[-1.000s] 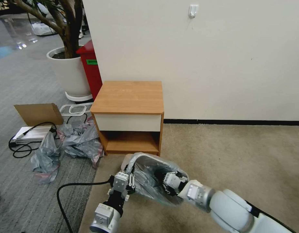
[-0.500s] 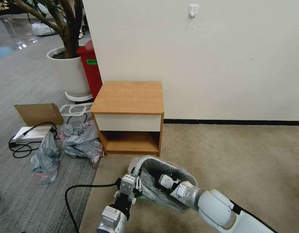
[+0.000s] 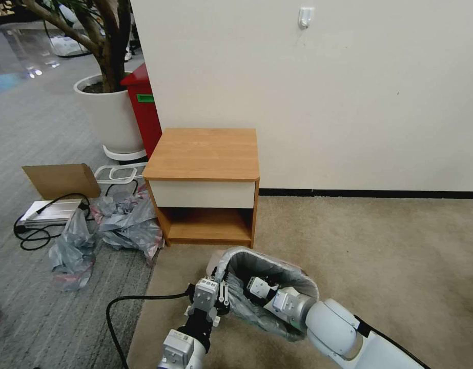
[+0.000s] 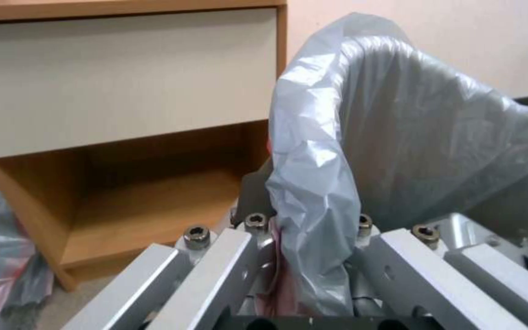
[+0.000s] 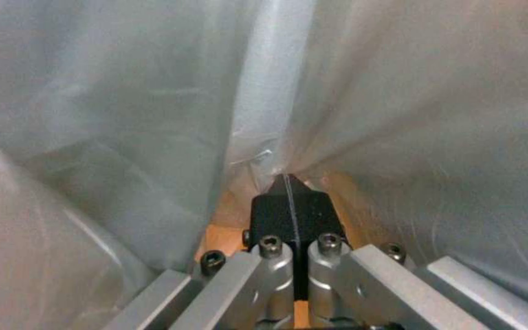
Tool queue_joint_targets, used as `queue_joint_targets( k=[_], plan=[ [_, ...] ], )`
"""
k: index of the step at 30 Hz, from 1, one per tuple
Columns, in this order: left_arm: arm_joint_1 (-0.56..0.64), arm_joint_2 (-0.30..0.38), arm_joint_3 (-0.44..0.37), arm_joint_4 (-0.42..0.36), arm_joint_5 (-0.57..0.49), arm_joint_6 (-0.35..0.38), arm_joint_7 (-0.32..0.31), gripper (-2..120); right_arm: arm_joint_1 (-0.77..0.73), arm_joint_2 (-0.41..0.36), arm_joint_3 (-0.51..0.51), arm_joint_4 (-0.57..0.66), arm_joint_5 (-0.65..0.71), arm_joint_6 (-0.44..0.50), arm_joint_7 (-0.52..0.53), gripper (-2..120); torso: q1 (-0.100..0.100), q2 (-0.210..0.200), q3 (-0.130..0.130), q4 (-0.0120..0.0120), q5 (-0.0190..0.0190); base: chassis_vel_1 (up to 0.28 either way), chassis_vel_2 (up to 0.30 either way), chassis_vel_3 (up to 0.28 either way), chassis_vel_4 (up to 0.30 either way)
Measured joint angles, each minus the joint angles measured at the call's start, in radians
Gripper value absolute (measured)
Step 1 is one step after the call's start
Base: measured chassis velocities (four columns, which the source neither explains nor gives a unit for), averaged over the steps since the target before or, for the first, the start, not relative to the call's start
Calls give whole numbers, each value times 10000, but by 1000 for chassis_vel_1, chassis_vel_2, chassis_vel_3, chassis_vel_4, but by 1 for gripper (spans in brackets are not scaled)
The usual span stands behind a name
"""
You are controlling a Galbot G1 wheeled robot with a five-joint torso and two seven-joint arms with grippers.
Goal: Pick up the garbage bag from the table and place it over the trash can.
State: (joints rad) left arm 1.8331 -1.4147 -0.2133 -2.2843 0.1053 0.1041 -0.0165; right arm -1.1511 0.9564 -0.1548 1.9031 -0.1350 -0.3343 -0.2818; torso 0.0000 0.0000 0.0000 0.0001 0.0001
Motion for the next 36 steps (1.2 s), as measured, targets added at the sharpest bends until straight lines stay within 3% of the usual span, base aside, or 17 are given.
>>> queue_joint_targets(
  k=[8,13,17,18,21,23,26,29,32,36],
  plan=[
    [-232,21,-533,311,-508,110,-212,7,-758,-494,735,1079,82,321,-117,0,0,0,0,-1,1,0,0,0,0],
    [-453,58,-890,377,-1965,658,-648,7,-1813,-1189,1783,2314,525,834,-152,0,0,1,0,0,-1,0,0,0,0],
    [-602,179,-1233,259,-4194,1539,-1292,7,-2960,-1558,3090,3386,1596,1380,223,0,0,1,0,-2,-2,0,0,0,0],
    [-602,179,-1233,259,-4194,1539,-1292,7,-2960,-1558,3090,3386,1596,1380,223,0,0,1,0,-2,-2,0,0,0,0],
    [-636,289,-1401,158,-6174,2423,-1743,7,-3616,-981,4031,3990,2609,1947,938,0,0,1,0,0,-3,0,0,0,0],
    [-638,322,-1461,158,-6611,2620,-1762,7,-3775,-626,4302,4080,2753,2113,1063,3,0,1,0,0,-4,0,0,0,0],
    [-639,415,-1557,158,-8105,3238,-1756,7,-4361,793,4798,4130,2662,2795,1158,17,0,1,0,-1,0,0,0,0,0],
    [-660,427,-1554,266,-8361,3325,-1604,7,-4689,1452,4742,4056,2468,3102,1156,24,1,0,-1,-3,-2,0,0,0,0],
    [-745,507,-1577,697,-8303,3345,-1226,7,-5143,2335,4525,3647,2018,3700,1005,39,0,1,-1,-2,-2,0,0,0,0],
    [-780,544,-1598,1074,-8148,3345,-1122,7,-5242,2599,4525,3392,1797,4043,807,52,0,1,-1,-1,-3,0,0,0,0]
  ],
)
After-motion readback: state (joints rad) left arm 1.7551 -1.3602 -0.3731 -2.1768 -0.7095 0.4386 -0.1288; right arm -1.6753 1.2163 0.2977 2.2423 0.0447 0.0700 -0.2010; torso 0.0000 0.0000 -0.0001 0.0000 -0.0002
